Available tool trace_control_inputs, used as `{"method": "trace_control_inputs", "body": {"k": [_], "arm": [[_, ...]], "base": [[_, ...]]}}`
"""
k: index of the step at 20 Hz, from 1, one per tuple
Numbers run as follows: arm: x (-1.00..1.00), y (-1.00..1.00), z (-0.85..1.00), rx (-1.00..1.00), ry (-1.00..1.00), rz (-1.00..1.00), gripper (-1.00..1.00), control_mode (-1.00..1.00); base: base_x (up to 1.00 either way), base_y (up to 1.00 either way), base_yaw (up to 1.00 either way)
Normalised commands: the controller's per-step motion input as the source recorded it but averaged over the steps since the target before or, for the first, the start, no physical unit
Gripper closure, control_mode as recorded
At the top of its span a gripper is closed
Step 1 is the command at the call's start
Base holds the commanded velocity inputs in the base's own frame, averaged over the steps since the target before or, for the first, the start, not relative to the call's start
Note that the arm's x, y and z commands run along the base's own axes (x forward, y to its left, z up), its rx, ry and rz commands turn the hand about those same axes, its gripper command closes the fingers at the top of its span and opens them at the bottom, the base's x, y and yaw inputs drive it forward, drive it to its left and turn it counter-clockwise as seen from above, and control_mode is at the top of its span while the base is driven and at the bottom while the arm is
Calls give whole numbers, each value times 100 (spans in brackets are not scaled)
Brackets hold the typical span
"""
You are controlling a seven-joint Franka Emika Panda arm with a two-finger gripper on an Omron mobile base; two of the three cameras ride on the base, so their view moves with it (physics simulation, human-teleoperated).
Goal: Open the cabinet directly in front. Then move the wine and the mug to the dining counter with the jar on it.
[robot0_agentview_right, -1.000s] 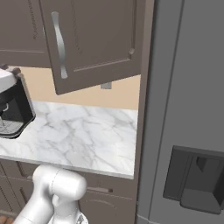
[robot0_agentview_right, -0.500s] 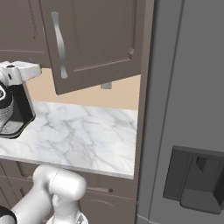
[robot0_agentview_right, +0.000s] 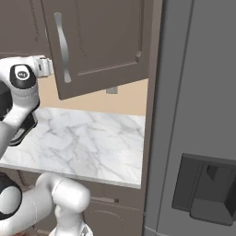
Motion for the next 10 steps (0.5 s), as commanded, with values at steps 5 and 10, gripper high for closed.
{"method": "trace_control_inputs", "body": {"k": [5, 10], "arm": [[-3, -100, 0, 2, 7, -31, -100, -100], [-25, -100, 0, 6, 0, -32, -100, -100]], "base": [[0, 0, 0], [0, 0, 0]]}}
